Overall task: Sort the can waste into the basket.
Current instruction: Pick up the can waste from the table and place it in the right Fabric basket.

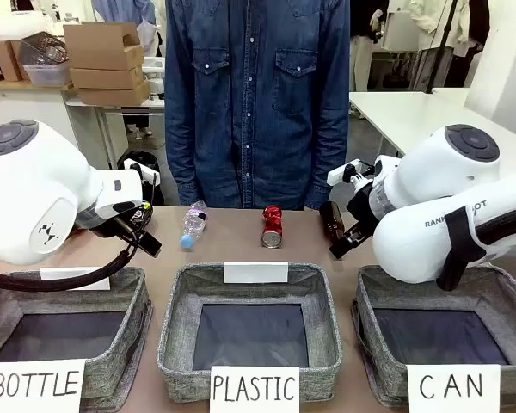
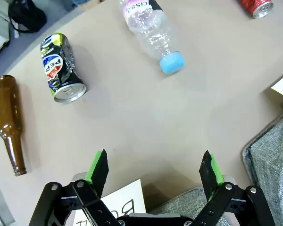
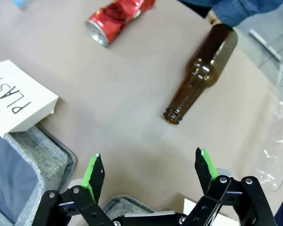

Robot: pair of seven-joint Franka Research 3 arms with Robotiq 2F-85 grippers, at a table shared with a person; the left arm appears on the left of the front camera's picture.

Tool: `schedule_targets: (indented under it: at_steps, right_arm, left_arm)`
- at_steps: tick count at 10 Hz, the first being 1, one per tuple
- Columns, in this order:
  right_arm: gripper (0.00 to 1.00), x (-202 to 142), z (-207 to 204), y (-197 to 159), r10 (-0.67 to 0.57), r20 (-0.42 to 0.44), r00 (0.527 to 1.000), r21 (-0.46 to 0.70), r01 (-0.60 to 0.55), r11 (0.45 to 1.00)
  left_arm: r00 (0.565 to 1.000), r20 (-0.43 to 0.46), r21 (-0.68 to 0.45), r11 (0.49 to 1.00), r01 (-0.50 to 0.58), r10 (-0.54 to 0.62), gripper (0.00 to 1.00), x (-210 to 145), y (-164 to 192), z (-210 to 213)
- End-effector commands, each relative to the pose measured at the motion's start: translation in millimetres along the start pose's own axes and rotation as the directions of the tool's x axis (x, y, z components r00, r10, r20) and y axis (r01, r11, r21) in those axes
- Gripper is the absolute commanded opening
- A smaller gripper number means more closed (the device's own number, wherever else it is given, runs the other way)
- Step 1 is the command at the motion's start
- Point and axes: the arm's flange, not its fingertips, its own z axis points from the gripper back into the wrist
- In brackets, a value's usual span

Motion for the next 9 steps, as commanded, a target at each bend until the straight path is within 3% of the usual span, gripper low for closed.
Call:
schedule_targets:
  at_steps: [1, 9]
  right_arm:
    - [1.0, 0.1, 0.0, 0.0, 0.0, 0.0, 1.0, 0.0, 0.0, 1.0]
    - [1.0, 0.1, 0.0, 0.0, 0.0, 0.0, 1.0, 0.0, 0.0, 1.0]
  left_arm:
    - [1.0, 0.0, 0.0, 1.0, 0.0, 0.0, 1.0, 0.0, 0.0, 0.1]
    - [1.0, 0.0, 0.0, 1.0, 0.0, 0.0, 1.0, 0.0, 0.0, 0.1]
